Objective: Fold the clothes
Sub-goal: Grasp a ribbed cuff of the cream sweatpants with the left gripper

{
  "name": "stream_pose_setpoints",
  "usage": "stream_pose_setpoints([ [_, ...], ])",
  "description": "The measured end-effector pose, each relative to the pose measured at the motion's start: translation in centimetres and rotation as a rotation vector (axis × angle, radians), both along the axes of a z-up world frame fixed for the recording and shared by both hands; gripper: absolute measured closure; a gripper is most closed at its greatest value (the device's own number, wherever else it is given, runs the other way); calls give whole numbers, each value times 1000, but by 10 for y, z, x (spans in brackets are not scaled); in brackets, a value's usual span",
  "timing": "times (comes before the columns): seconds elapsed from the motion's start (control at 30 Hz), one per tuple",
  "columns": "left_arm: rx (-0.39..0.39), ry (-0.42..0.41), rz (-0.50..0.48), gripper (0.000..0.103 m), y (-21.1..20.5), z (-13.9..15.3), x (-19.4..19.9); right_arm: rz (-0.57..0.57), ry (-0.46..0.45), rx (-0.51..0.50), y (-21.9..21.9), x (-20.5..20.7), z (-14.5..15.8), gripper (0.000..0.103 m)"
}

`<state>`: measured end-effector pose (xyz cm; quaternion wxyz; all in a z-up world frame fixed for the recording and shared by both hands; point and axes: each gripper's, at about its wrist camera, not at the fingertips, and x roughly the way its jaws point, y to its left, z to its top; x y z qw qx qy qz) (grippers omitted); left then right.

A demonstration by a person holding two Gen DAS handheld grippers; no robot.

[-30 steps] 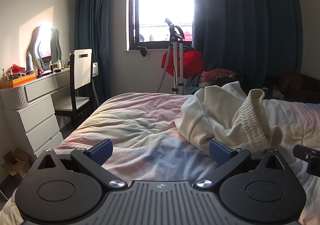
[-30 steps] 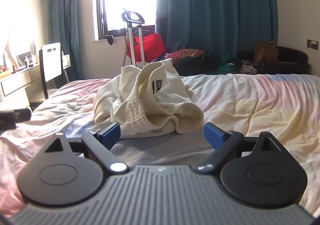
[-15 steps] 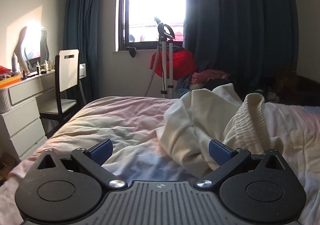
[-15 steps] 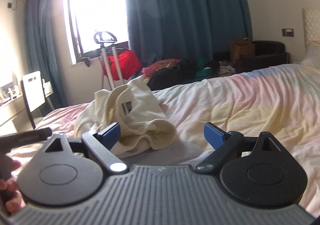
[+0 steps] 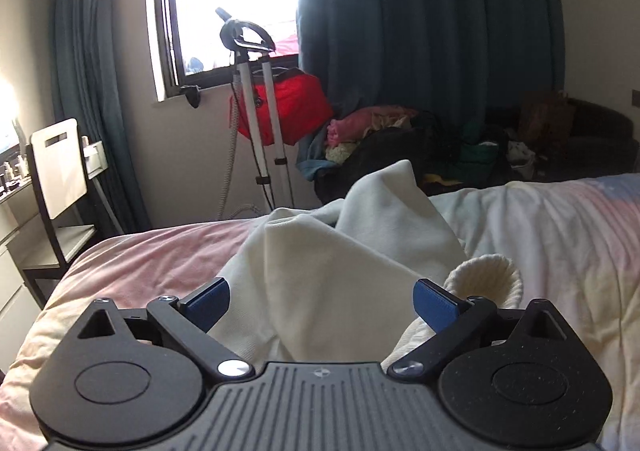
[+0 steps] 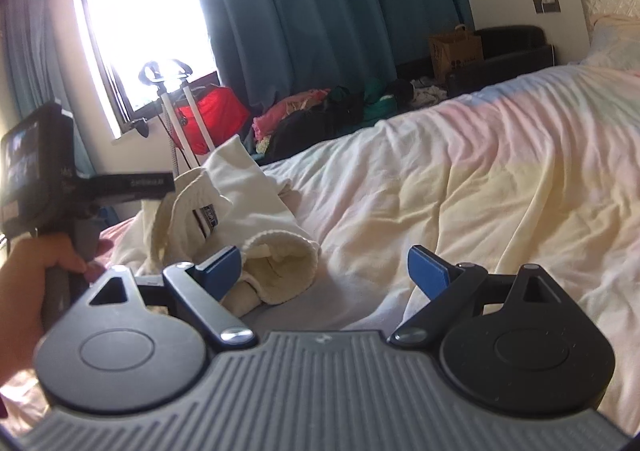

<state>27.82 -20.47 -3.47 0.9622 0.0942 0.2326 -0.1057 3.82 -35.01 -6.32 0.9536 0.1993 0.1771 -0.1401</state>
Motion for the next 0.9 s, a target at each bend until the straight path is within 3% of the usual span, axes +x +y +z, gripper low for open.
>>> stream_pose_setpoints([
  [0.13, 37, 17, -74, 15, -27, -7, 24, 2, 35, 45, -9, 12, -12, 11],
  [0.17, 59, 20, -74, 23, -34, -9, 30, 4, 39, 55, -11, 15, -14, 11],
  [0.23, 81, 15, -63, 46, -44, -10, 35, 6, 43, 52, -9, 16, -15, 11],
  [0.3, 83, 15, -52, 85, -48, -10, 36, 5, 44, 52, -9, 16, -16, 11],
  [0.37, 59, 27, -42, 102, -45, -8, 33, 6, 46, 60, -9, 17, -17, 11],
  [0.57, -27, -84, -20, 103, 9, 30, -28, 70, 40, 46, 3, 19, -15, 11],
  [0.7, -69, -159, -1, 103, 67, 60, -86, 134, 32, -59, 25, 17, -6, 11],
  [0.8, 9, -196, -14, 103, 92, 69, -118, 158, 39, -62, 33, 12, -2, 11],
  [0.9, 73, -156, -53, 102, 100, 69, -135, 165, 49, -40, 37, 6, 2, 11],
])
